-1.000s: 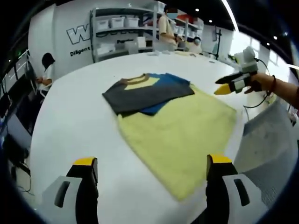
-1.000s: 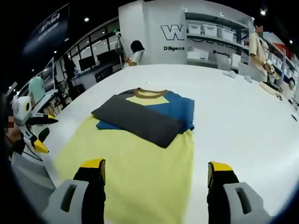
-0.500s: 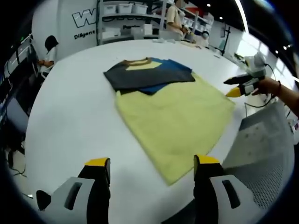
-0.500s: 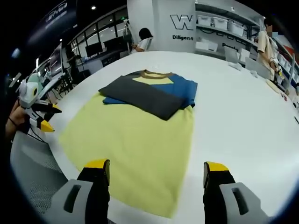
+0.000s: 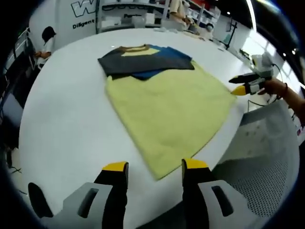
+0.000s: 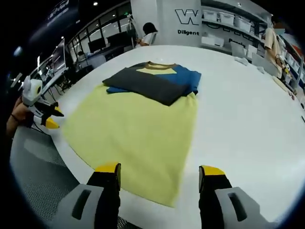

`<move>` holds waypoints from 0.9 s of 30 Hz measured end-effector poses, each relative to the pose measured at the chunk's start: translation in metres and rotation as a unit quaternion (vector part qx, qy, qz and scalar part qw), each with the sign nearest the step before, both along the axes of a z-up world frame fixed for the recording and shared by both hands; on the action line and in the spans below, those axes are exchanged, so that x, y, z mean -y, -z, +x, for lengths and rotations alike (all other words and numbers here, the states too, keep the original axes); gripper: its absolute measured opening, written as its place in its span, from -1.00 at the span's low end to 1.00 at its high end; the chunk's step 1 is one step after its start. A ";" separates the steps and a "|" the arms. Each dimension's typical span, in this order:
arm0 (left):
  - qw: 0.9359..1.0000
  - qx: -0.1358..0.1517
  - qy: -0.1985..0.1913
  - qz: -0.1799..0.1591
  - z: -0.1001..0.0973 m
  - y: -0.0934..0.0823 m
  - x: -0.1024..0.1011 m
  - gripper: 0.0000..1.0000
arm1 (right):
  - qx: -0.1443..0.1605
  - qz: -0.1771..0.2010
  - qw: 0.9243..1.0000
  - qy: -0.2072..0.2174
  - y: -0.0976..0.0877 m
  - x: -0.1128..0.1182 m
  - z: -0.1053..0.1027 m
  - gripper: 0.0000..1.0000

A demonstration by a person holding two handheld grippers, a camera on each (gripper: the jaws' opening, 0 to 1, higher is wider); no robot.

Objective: Fold the garment on the visible template until the final outline fits inside the template.

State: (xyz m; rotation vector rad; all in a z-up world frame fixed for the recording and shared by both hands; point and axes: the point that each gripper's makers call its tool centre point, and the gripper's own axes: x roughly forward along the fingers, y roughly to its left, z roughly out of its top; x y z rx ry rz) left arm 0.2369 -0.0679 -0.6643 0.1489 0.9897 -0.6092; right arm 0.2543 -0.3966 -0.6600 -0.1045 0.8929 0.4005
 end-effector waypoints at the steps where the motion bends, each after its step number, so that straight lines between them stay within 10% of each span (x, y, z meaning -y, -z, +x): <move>1: 1.000 -0.003 0.000 -0.001 -0.001 0.001 0.001 -0.24 | 0.000 -0.005 1.000 -0.002 0.001 0.002 -0.001 0.15; 14: 0.996 -0.056 -0.057 -0.045 -0.005 0.009 0.002 -0.57 | -0.033 -0.028 0.999 -0.002 0.015 0.013 -0.014 -0.33; 27: 0.996 -0.059 -0.061 -0.003 -0.006 0.017 -0.009 -0.97 | -0.047 -0.057 0.997 0.013 0.023 0.017 -0.012 -0.71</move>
